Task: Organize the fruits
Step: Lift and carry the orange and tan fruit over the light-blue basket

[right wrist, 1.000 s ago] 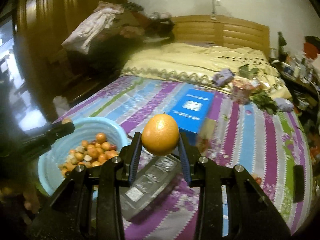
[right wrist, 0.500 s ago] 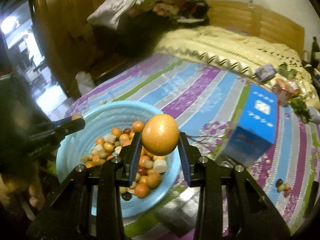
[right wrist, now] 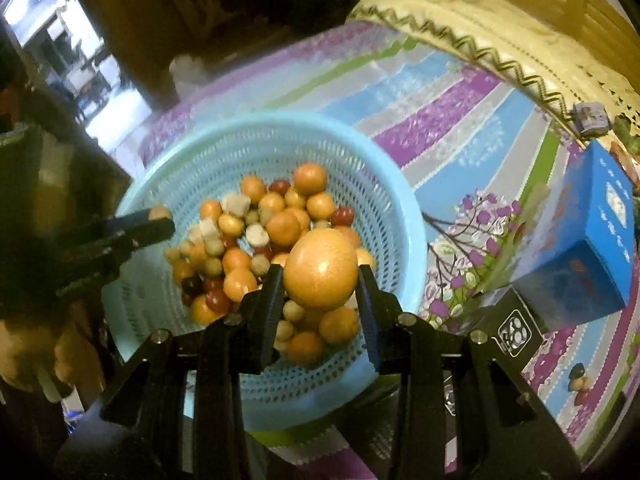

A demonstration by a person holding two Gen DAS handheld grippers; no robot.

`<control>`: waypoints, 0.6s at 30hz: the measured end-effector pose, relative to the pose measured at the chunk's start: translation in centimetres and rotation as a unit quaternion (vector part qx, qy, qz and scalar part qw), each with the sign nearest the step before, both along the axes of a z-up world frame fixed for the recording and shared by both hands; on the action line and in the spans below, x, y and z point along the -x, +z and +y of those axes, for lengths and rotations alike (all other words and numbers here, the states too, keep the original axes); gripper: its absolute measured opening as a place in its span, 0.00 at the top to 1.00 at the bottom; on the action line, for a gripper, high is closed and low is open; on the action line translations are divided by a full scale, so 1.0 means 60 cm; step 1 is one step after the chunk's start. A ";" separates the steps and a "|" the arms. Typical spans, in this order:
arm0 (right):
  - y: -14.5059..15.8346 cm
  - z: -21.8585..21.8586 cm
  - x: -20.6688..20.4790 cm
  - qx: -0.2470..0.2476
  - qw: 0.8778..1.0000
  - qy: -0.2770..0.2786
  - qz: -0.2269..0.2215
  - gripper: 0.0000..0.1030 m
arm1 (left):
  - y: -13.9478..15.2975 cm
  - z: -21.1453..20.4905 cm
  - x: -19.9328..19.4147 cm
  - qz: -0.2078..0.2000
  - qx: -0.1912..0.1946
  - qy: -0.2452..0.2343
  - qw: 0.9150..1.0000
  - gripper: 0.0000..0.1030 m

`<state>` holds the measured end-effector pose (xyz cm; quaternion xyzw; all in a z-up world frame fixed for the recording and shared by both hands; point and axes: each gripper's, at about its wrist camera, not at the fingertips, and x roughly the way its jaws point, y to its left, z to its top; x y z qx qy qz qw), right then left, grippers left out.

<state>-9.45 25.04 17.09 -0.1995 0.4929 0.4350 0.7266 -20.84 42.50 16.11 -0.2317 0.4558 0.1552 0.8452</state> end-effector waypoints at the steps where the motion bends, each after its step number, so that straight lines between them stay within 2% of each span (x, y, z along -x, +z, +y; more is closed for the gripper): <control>1: -0.006 0.002 0.000 0.005 1.000 0.003 0.007 0.64 | -0.006 0.002 0.000 0.006 0.004 -0.001 1.000 0.77; 8: -0.045 0.003 -0.004 0.036 0.999 0.005 0.040 0.64 | -0.030 0.008 -0.001 0.034 0.021 -0.005 0.999 0.77; 18: -0.051 0.002 -0.007 0.036 0.998 0.005 0.046 0.64 | -0.045 0.002 -0.007 0.046 0.029 -0.013 0.998 0.77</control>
